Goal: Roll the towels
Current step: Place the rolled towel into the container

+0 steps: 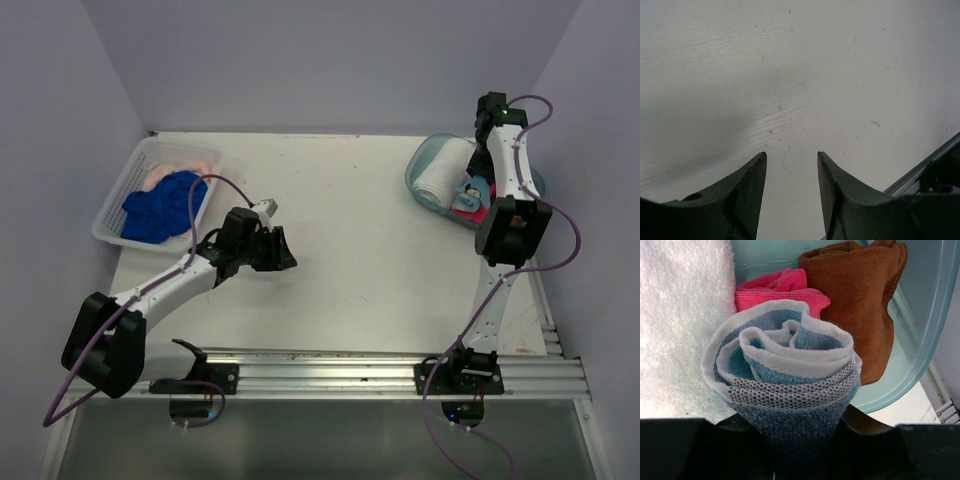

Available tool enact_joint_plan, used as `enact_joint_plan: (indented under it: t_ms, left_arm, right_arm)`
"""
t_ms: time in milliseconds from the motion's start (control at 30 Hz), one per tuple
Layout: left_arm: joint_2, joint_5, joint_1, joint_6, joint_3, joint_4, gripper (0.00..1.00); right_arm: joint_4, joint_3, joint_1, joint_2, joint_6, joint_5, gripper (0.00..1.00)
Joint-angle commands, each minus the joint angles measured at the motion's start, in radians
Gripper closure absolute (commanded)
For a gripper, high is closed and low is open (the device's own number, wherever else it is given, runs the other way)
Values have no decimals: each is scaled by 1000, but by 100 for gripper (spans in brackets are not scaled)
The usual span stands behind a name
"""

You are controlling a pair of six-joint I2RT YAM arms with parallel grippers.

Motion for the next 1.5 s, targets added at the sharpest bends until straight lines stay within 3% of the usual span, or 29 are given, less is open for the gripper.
enact_joint_plan:
  t_ms: [0,167,267,400,733,833,1200,1467]
  left_arm:
    - [4,25,10,-12,33,39,51]
    - [4,20,10,-12,29,36,51]
    - [1,20,10,-15,25,37,51]
    - [4,25,10,-20,18,48,51]
    - [5,34,10,-18,7,56,51]
    - [5,39,10,-18,-1,64,51]
    - [2,42,10,-15,-10,71,51]
    - [4,53,11,-23,-19,90,51]
  right_arm:
    - [-33,51,24,25,-28,80,72]
    - [-25,56,64,45,-34,138,68]
    - [-36,62,77,59,-34,177,57]
    - [-30,39,80,42,-34,178,34]
    - [-34,51,80,-35,-45,195,15]
    - [-34,53,78,-41,-45,212,2]
    - [-53,94,64,-62,-26,244,1]
    - [-28,127,63,-113,-46,143,1]
